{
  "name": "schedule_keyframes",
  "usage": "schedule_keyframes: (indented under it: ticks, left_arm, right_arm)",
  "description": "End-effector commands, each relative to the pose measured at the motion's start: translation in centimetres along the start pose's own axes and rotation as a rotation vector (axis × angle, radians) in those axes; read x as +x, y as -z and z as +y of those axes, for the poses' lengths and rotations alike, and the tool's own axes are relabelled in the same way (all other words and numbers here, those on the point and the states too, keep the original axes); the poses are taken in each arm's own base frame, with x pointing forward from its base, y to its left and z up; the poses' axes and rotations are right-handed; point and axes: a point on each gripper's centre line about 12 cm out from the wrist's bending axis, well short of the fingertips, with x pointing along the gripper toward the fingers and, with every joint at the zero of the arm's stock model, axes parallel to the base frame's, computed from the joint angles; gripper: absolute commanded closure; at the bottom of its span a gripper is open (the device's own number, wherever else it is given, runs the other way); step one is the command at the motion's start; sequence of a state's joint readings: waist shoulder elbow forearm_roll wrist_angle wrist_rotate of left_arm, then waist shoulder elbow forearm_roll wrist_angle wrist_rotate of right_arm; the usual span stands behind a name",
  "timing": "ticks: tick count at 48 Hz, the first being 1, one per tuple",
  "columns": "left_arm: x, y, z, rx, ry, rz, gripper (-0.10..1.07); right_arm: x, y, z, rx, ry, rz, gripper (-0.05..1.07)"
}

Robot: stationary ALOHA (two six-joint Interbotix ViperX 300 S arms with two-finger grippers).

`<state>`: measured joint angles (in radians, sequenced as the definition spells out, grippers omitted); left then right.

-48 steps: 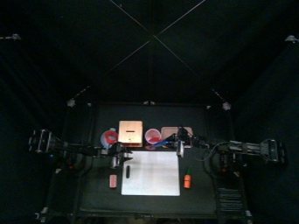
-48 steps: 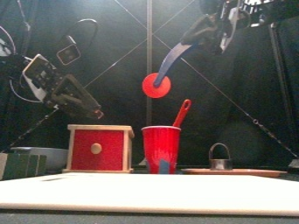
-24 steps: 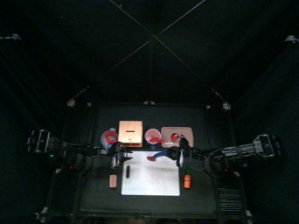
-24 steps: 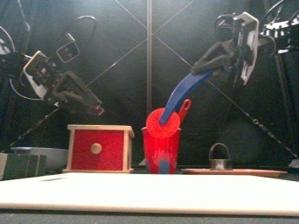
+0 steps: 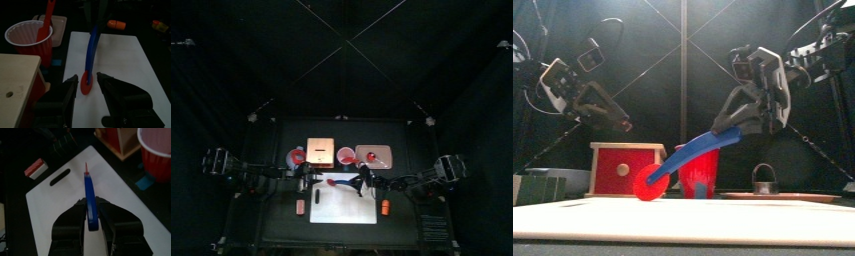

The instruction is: Grab pizza cutter and put on cutting board

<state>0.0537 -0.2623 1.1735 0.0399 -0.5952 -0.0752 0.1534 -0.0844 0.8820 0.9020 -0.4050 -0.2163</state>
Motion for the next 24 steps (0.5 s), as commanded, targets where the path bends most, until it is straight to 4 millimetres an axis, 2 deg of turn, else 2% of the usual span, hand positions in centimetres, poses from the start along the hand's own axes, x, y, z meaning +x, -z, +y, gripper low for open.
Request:
schedule_keyframes:
  ticks: [1, 24]
  left_arm:
    - [0.1, -0.7, 0.1, 0.0, -0.003, -0.023, 0.2]
    - [0.1, -0.6, 0.1, -0.002, -0.003, -0.02, 0.2]
  right_arm:
    - [0.0, -0.3, 0.5, 0.022, -0.009, 0.005, 0.46]
    - [1.4, 2.9, 0.4, 0.023, 0.0, 0.183, 0.45]
